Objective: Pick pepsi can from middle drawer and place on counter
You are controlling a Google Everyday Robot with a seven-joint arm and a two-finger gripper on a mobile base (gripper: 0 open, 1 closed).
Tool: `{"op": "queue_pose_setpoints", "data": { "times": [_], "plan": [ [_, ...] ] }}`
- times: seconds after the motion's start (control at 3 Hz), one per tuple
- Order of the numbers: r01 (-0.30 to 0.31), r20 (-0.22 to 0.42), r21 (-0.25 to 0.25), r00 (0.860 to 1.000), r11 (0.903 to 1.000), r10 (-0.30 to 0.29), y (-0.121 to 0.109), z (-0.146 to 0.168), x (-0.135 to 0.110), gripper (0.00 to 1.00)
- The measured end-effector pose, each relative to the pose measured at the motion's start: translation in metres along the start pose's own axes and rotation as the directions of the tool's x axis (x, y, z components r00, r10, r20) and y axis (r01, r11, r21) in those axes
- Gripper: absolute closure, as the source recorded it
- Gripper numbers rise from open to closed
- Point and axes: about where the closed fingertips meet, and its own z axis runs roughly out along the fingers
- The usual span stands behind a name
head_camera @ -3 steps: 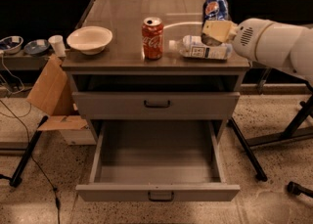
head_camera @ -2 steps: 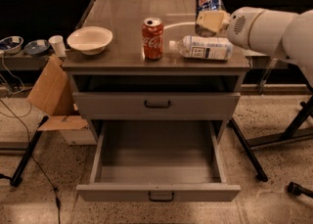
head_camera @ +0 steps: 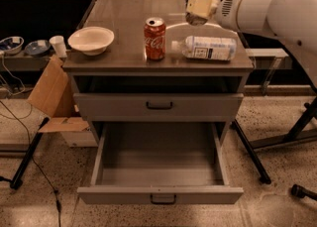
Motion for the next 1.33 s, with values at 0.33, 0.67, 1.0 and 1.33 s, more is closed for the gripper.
{"op": "queue_pose_setpoints", "data": {
  "times": [0.33,0.67,1.0,1.33],
  "plan": [
    [0.010,-0.045,0.032,0.999,0.9994,-0.009,-0.008,0.035,-0.007,1.00],
    [-0.004,-0.065,0.074,0.998,0.9972,0.009,-0.024,0.055,-0.009,1.00],
    [-0.019,-0.073,0.138,0.997,0.9902,0.030,-0.054,0.067,-0.011,1.00],
    [-0.023,-0.087,0.212,0.995,0.9770,0.042,-0.085,0.074,-0.009,1.00]
  ]
}}
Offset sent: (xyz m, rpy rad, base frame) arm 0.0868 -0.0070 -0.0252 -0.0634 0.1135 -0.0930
